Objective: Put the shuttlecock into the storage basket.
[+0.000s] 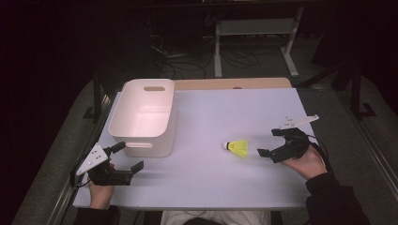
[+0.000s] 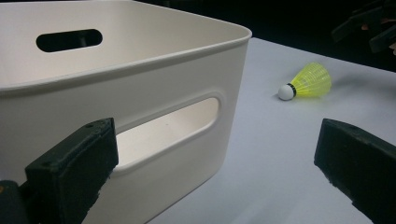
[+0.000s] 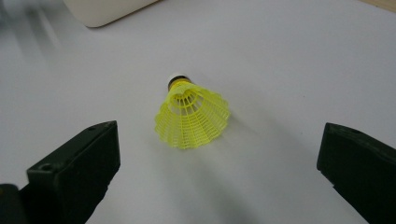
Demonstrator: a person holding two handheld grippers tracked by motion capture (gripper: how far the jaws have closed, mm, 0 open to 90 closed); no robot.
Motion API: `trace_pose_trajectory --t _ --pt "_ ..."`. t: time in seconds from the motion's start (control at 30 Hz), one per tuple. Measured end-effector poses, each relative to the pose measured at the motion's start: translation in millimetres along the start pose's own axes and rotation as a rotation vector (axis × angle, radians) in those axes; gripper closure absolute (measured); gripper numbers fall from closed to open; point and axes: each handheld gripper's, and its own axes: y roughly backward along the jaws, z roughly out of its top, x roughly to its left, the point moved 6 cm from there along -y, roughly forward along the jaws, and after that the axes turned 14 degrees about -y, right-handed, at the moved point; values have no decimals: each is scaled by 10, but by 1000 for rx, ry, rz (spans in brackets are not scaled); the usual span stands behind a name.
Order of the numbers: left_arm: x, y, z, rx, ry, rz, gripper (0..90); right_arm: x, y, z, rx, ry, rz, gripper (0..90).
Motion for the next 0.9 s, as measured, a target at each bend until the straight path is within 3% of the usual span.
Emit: trace_pose_trajectory --t 0.9 --pt "-3 0 0 1 0 -3 0 133 -193 91 66 41 38 0"
